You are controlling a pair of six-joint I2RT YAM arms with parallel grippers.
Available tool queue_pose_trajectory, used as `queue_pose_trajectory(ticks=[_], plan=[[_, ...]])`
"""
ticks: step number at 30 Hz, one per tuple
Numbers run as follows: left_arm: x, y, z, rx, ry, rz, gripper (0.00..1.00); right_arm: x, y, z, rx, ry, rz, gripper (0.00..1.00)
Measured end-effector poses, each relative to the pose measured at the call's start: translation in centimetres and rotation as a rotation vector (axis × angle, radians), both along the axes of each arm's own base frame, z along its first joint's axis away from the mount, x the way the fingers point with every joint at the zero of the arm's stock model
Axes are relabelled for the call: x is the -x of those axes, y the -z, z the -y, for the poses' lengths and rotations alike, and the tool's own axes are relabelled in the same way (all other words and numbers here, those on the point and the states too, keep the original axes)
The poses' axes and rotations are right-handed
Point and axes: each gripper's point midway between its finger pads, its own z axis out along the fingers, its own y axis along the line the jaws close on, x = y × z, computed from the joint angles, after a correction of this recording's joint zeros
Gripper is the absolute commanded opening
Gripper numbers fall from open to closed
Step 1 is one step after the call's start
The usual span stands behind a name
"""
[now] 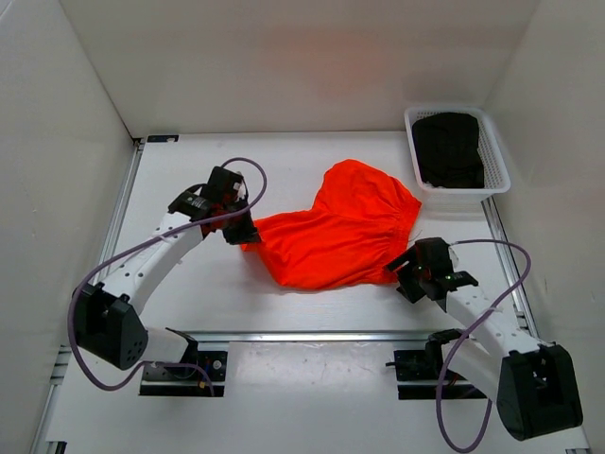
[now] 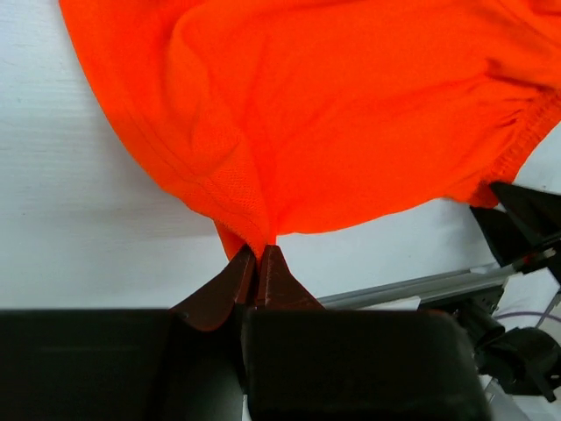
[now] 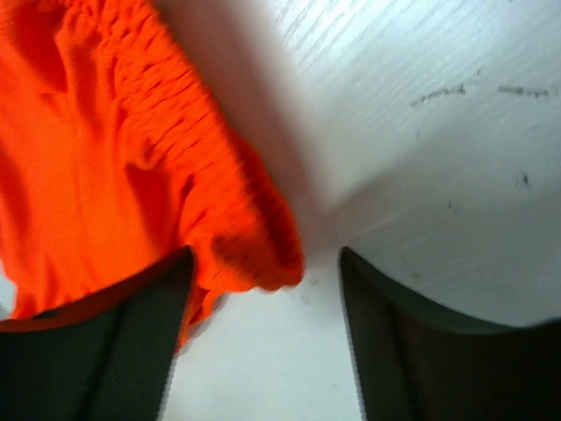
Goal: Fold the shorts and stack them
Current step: Flatten the shorts out
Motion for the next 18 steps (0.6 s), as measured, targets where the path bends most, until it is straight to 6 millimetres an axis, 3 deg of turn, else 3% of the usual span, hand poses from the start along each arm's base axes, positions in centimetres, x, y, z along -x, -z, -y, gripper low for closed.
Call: queue_pose_trajectory(ticks=[6, 10, 13, 16, 17, 18], plan=[[-0.6, -1.3, -0.3, 0.006, -0.038, 0.062, 0.1, 1.2, -0.3, 0.3, -0.02, 0.012, 0.026, 0.8], [-0.7, -1.9, -0.4, 0.011, -0.047, 0.086, 0.1, 1.2, -0.2, -0.1, -0.071, 0.038, 0.04, 0.74], [-0.8, -1.9, -0.5, 0.01, -0.048, 0.087, 0.1, 0.5, 0.0, -0.7, -0.106, 0.048, 0.044, 0.63], [-0.8, -1.9, -0.5, 0.009, -0.049, 0.087, 0.1, -0.6, 0.4, -1.3, -0.128, 0.052, 0.045, 0.44], [-0.8, -1.9, -0.5, 0.009, -0.049, 0.086, 0.1, -0.9, 0.6, -1.5, -0.129, 0.052, 0.041, 0.22], [-0.8, -1.9, -0.4, 0.009, -0.049, 0.087, 0.1, -1.1, 0.8, -1.7, -0.124, 0.045, 0.033, 0.08]])
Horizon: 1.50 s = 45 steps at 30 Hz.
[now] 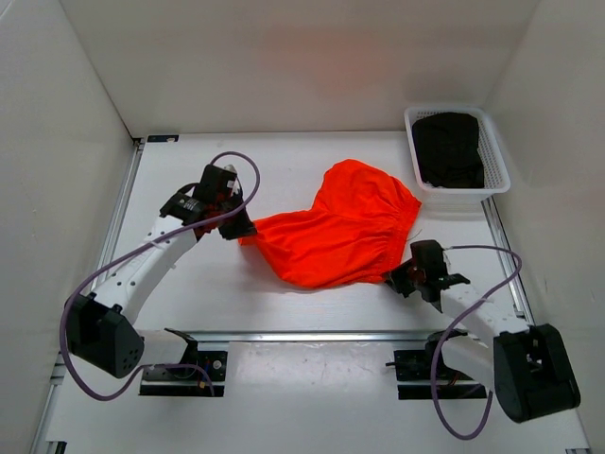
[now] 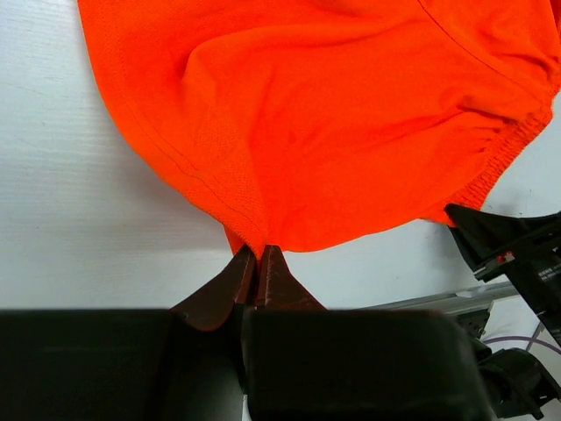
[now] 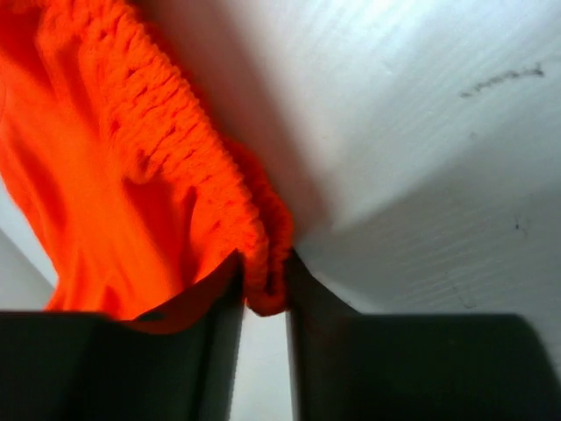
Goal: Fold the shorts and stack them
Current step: Flatten the shorts out
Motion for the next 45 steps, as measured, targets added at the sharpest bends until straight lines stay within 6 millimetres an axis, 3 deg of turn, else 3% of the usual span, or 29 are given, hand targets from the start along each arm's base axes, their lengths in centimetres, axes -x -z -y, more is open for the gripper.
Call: queue_pose_trajectory(ticks=[1, 3, 6, 10, 14, 17, 21, 27, 32, 35, 37, 39, 41, 43, 45], plan=[[-0.1, -0.1, 0.0, 0.0, -0.001, 0.0, 0.1, 0.0, 0.4, -0.1, 0.008, -0.002, -0.018, 0.0], [-0.2, -0.4, 0.0, 0.007, -0.004, 0.004, 0.1, 0.0, 0.2, -0.1, 0.023, -0.004, -0.044, 0.0], [-0.6, -1.3, -0.4, 0.021, -0.017, 0.007, 0.1, -0.5, -2.4, 0.4, 0.092, -0.034, -0.04, 0.0], [-2.3, -5.3, -1.6, 0.057, -0.068, 0.072, 0.1, -3.3, -11.5, 1.0, 0.179, -0.079, 0.144, 0.0], [-4.7, -12.8, -3.9, 0.127, -0.141, 0.233, 0.1, -4.8, -22.4, 1.5, 0.249, -0.137, 0.355, 0.0], [-5.1, -19.4, -5.9, 0.172, -0.18, 0.387, 0.1, -4.2, -28.7, 1.6, 0.293, -0.203, 0.467, 0.0], [-2.7, -28.0, -8.4, 0.208, -0.218, 0.603, 0.1, -2.6, -36.5, 1.4, 0.335, -0.303, 0.617, 0.0], [6.0, -37.7, -10.2, 0.237, -0.22, 0.909, 0.1, 2.4, -46.3, 0.7, 0.354, -0.461, 0.882, 0.0], [13.7, -44.6, -11.7, 0.235, -0.24, 1.175, 0.1, 7.6, -50.3, -0.2, 0.33, -0.598, 1.057, 0.0], [17.0, -46.5, -12.5, 0.233, -0.264, 1.273, 0.1, 10.0, -51.5, -0.5, 0.311, -0.643, 1.121, 0.0], [17.9, -46.9, -12.8, 0.226, -0.273, 1.297, 0.1, 10.8, -51.8, -0.6, 0.3, -0.658, 1.137, 0.0], [18.0, -47.1, -13.0, 0.216, -0.281, 1.306, 0.1, 10.8, -51.5, -0.6, 0.298, -0.66, 1.124, 0.0], [16.8, -46.5, -13.1, 0.194, -0.285, 1.283, 0.1, 9.9, -50.5, -0.5, 0.304, -0.652, 1.085, 0.0], [14.1, -45.1, -13.1, 0.161, -0.288, 1.224, 0.1, 8.2, -48.5, -0.4, 0.317, -0.639, 1.008, 0.0], [9.8, -43.0, -12.9, 0.126, -0.283, 1.137, 0.1, 5.5, -45.3, -0.7, 0.329, -0.635, 0.896, 0.0]])
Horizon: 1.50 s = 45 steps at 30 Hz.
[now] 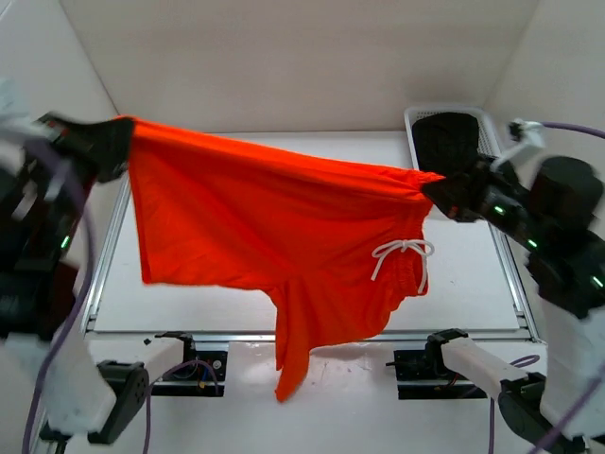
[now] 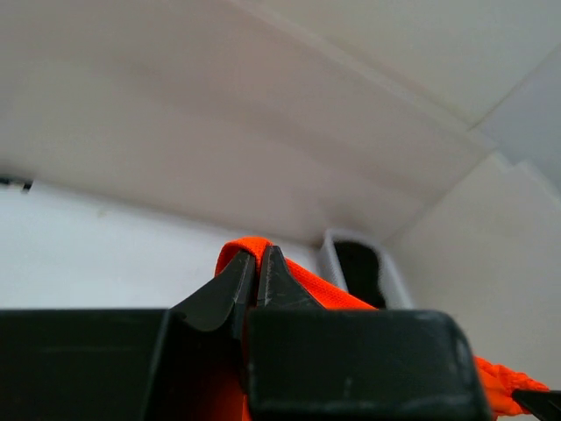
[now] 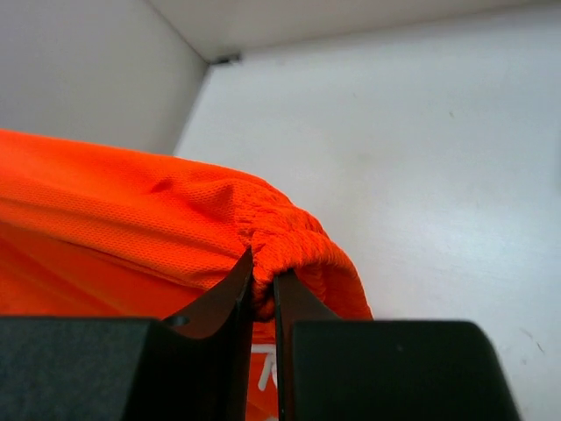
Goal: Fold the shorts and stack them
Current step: Flatten the shorts out
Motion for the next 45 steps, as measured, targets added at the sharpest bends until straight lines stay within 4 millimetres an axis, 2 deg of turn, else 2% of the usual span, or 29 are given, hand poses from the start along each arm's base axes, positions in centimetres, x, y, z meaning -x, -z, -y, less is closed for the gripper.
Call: queue_pose_trajectory(ticks=[2, 4, 6, 7, 9, 11, 13, 15, 16, 18, 21, 24, 28, 31, 35, 39, 45], plan=[[-5.9, 3.5, 0.3, -0.023, -0.002, -0.128, 0.1, -3.6, 4.3, -0.6, 0.044, 0.028, -0.117, 0.0], [-12.6, 8.6, 0.5, -0.043, -0.007, -0.289, 0.1, -7.9, 10.1, -1.3, 0.102, 0.059, -0.263, 0.0], [-19.7, 15.3, 0.3, -0.058, -0.013, -0.476, 0.1, -12.1, 15.7, -2.0, 0.16, 0.085, -0.399, 0.0], [-22.6, 18.6, 0.2, -0.064, -0.016, -0.557, 0.1, -14.5, 19.0, -2.4, 0.191, 0.096, -0.474, 0.0], [-28.1, 27.0, -0.5, -0.073, -0.027, -0.754, 0.1, -18.8, 24.9, -3.2, 0.246, 0.113, -0.59, 0.0], [-31.4, 34.9, -1.5, -0.072, -0.038, -0.926, 0.1, -21.7, 30.1, -3.7, 0.292, 0.125, -0.687, 0.0], [-32.7, 41.4, -2.5, -0.065, -0.048, -1.073, 0.1, -24.9, 34.0, -4.3, 0.323, 0.132, -0.746, 0.0], [-33.3, 45.1, -3.6, -0.053, -0.06, -1.165, 0.1, -28.2, 35.9, -4.9, 0.334, 0.139, -0.752, 0.0], [-33.7, 46.1, -4.2, -0.047, -0.067, -1.188, 0.1, -30.0, 36.3, -5.3, 0.332, 0.141, -0.74, 0.0], [-34.5, 45.8, -5.2, -0.035, -0.081, -1.181, 0.1, -32.9, 36.3, -6.0, 0.315, 0.142, -0.698, 0.0], [-35.9, 42.3, -5.9, -0.025, -0.087, -1.089, 0.1, -35.3, 35.1, -6.7, 0.28, 0.131, -0.646, 0.0], [-37.0, 38.4, -5.9, -0.024, -0.075, -0.983, 0.1, -36.4, 33.3, -6.9, 0.248, 0.117, -0.603, 0.0], [-36.6, 36.4, -5.3, -0.023, -0.047, -0.941, 0.1, -36.9, 32.4, -6.7, 0.224, 0.108, -0.581, 0.0], [-35.4, 36.9, -4.9, -0.023, -0.029, -0.968, 0.1, -36.6, 33.1, -6.6, 0.221, 0.097, -0.6, 0.0], [-33.3, 39.1, -3.9, -0.03, -0.012, -1.044, 0.1, -35.8, 34.5, -6.3, 0.225, 0.092, -0.64, 0.0], [-32.5, 40.8, -3.2, -0.044, 0.002, -1.091, 0.1, -35.7, 34.9, -6.0, 0.224, 0.093, -0.654, 0.0], [-33.0, 39.9, -3.1, -0.051, -0.001, -1.067, 0.1, -35.9, 34.7, -5.4, 0.207, 0.096, -0.658, 0.0]])
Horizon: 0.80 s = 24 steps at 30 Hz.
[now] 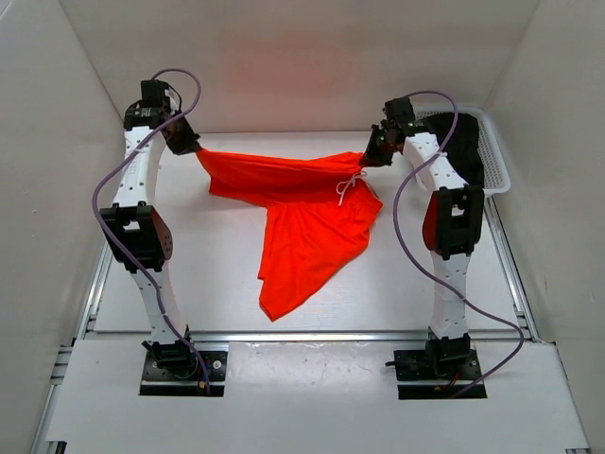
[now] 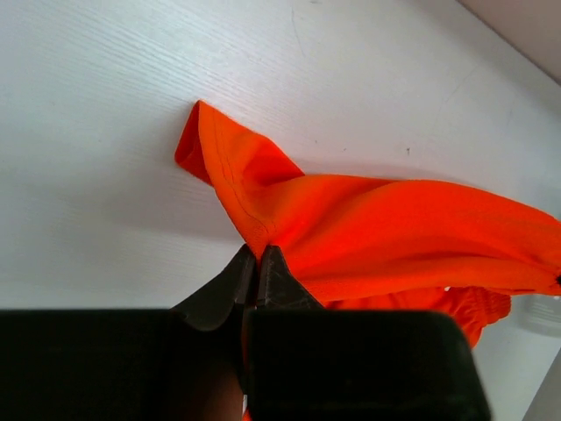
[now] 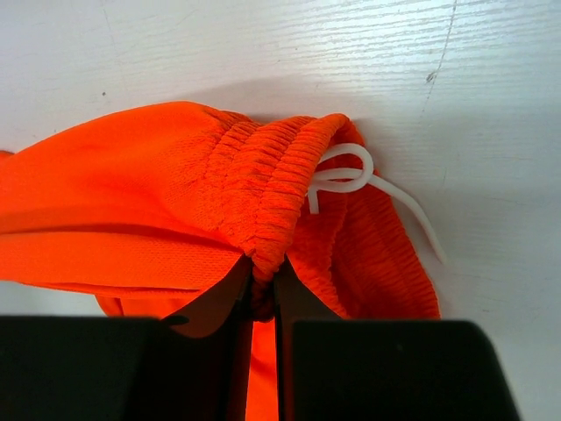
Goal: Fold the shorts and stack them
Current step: Flatten the shorts out
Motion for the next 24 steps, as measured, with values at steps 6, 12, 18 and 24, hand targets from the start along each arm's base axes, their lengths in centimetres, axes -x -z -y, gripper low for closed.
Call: queue_pose_trajectory(ticks=[6, 12, 18, 24], plan=[[-6.5, -2.6, -0.3, 0.024, -0.035, 0.153, 0.65, -5.5, -3.3, -0.4, -0.133, 0.044, 0.112, 0.81], [-11.1, 3.3, -0.5, 0.108, -0.074, 0.129, 1.0, -9.7, -2.8, 0.9, -0.248, 0.067, 0.194, 0.94], [-9.2, 7.4, -1.1, 0.093, -0.099, 0.007, 1.0, -6.0, -0.2, 1.3, -0.241, 0.073, 0.09, 0.88], [-3.2, 4.0, -1.3, 0.021, -0.092, -0.018, 0.74, 0.7, -3.8, 0.0, -0.214, 0.032, 0.097, 0.64]])
